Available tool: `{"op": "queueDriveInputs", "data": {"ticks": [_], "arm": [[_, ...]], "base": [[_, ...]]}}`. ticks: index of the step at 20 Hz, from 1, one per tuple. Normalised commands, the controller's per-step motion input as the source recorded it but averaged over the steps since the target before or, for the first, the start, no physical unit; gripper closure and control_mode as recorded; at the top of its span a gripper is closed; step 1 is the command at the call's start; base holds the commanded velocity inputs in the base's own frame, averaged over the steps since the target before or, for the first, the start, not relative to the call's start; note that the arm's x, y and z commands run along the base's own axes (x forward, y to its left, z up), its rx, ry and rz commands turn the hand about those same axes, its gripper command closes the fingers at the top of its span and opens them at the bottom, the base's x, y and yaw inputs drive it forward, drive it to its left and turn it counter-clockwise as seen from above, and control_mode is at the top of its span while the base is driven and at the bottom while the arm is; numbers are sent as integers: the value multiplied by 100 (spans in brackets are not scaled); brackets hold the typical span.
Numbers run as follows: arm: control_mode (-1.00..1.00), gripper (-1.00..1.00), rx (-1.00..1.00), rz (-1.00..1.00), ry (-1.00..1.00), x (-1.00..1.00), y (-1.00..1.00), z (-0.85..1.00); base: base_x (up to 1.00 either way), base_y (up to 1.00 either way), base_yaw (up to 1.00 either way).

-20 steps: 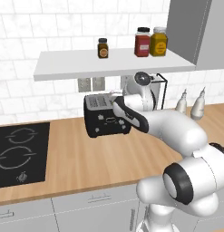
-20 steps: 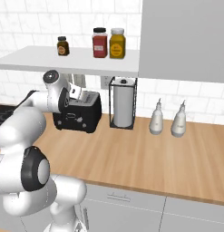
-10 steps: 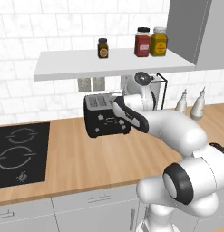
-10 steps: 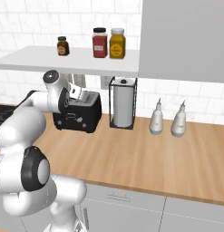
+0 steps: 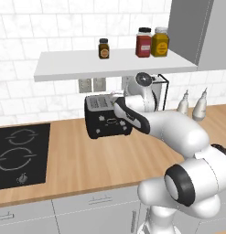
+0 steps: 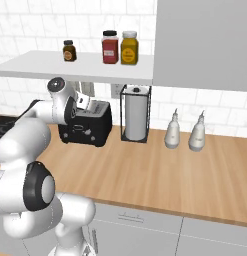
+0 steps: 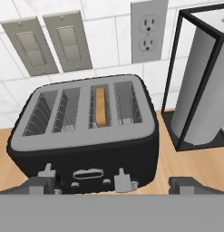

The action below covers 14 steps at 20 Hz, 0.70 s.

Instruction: Start the toaster. Once the lever pops up, take the bread to the plate on the dining counter.

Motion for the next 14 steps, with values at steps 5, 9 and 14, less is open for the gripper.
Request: {"op": "queueDriveInputs", "data": {"ticks": [5,9,14], "arm": [[-100,-100,0,0,0,0,0,0],[-100,-100,0,0,0,0,0,0],[-100,-100,0,0,0,0,0,0]], "base": [[0,0,0],[0,0,0],[0,0,0]]}}
